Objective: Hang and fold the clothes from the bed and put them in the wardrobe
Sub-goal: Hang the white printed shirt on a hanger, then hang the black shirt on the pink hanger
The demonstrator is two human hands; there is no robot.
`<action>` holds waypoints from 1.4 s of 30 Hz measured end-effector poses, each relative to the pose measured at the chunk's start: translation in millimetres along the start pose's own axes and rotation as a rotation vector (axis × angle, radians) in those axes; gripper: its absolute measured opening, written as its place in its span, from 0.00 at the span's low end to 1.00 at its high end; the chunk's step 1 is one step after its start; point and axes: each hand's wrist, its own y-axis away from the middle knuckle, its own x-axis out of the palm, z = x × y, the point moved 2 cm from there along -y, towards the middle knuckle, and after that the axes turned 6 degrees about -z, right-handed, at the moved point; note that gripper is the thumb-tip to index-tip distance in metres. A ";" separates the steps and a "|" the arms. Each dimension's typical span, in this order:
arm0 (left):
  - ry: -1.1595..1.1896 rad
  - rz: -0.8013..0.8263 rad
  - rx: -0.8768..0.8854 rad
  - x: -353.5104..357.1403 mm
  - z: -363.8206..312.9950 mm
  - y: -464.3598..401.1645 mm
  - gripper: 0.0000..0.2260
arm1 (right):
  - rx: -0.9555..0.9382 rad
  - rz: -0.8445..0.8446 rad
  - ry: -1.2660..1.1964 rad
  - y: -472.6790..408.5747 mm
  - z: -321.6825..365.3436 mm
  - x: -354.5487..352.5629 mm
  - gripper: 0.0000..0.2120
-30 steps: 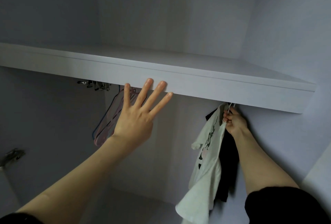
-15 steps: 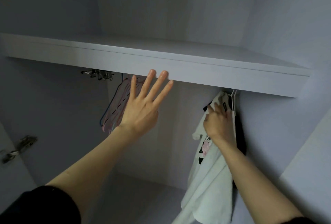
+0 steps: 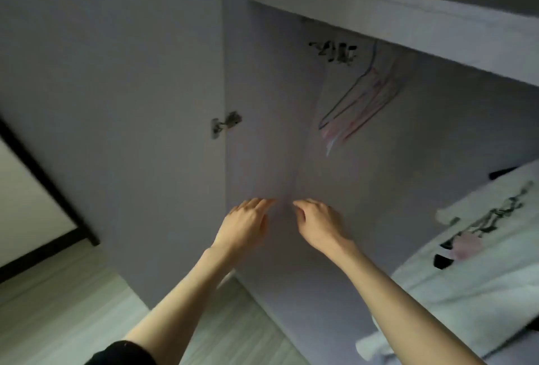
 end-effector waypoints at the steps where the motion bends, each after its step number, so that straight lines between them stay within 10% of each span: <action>1: -0.024 0.006 -0.066 -7.2 23.0 23.1 0.20 | -0.061 0.025 -0.034 4.4 26.7 10.3 0.16; 12: -0.057 -0.137 -0.755 -115.6 198.7 341.0 0.17 | -0.557 0.336 -0.283 134.2 345.3 96.5 0.15; 22: -0.076 -0.399 -1.381 -197.4 216.5 615.1 0.18 | -1.087 0.610 -0.368 308.9 565.9 130.5 0.14; 32: -0.105 -0.791 -1.921 -215.4 184.0 764.2 0.17 | -1.648 0.907 -0.375 451.1 687.2 135.6 0.17; 42: -0.157 -0.896 -2.051 -212.8 184.1 865.3 0.17 | -1.827 0.994 -0.274 555.4 767.6 156.7 0.15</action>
